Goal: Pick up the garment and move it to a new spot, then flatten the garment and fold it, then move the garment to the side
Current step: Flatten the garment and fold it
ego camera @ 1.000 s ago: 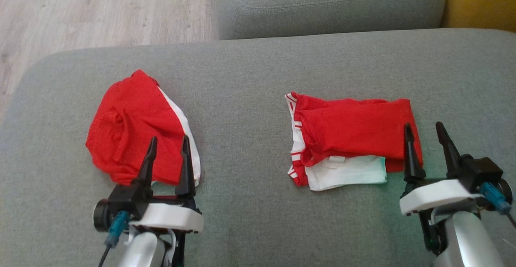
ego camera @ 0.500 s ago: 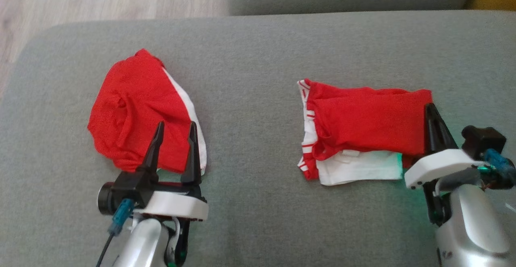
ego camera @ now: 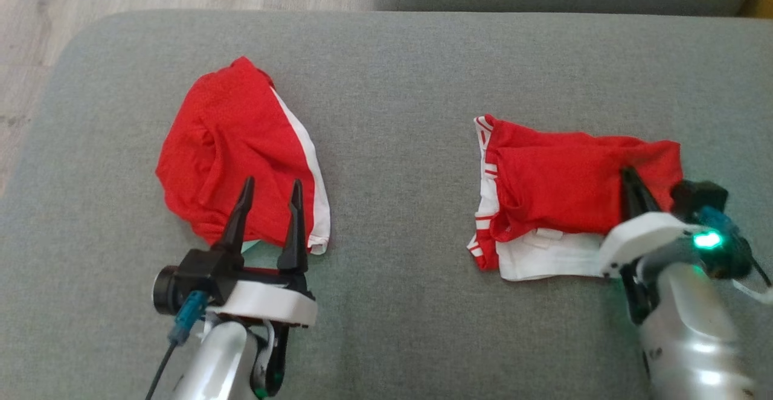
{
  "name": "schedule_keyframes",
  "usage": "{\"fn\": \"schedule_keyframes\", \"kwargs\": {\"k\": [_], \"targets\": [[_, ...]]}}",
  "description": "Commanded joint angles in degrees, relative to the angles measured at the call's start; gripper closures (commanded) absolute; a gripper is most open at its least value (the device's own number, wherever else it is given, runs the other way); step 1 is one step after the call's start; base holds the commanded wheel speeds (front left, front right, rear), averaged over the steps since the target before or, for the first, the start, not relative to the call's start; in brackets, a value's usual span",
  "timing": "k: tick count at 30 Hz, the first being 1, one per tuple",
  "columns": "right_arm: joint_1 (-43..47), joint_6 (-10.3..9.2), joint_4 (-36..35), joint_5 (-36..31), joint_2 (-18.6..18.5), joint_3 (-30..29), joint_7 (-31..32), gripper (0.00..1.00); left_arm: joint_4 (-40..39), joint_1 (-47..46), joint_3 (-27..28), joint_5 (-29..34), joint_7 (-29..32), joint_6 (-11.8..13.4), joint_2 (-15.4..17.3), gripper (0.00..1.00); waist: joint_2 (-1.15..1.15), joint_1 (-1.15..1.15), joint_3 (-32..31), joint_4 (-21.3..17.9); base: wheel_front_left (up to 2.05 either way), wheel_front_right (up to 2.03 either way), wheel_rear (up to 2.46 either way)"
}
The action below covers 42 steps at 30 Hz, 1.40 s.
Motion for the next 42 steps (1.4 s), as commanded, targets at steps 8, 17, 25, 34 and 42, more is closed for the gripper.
{"fn": "schedule_keyframes", "kwargs": {"k": [8,17,25,34,42], "targets": [[-5.71,-0.04,3.93,5.75,-0.04,13.32,-2.58,1.00,-1.54,-2.91,0.32,-0.55,-0.54,0.48,0.00,0.00,0.00,-0.01,-0.62,1.44,0.00,0.00,0.00],[-4.44,-0.04,4.63,17.14,-0.04,31.48,-0.30,1.00,-1.39,-2.72,0.03,-0.68,-0.54,0.63,0.00,0.00,0.00,-0.01,-0.87,2.17,0.00,0.00,0.00],[-2.49,-0.04,3.03,22.99,-0.04,39.42,0.69,1.00,-1.23,-1.74,0.84,-0.63,-0.54,0.93,0.00,0.00,0.00,-0.01,-2.81,0.43,0.00,0.00,0.00],[-1.93,-0.04,-5.23,17.87,-0.04,26.84,-3.18,1.00,-2.05,0.02,1.84,-0.69,-0.54,1.16,0.00,0.00,0.00,-0.01,-5.81,-3.00,0.00,0.00,0.00],[10.23,-0.04,-23.66,10.27,-0.04,11.48,-3.22,1.00,-2.77,1.76,2.11,-1.21,-0.55,1.43,0.00,0.00,0.00,-0.01,-7.20,-4.51,0.00,0.00,0.00]]}}
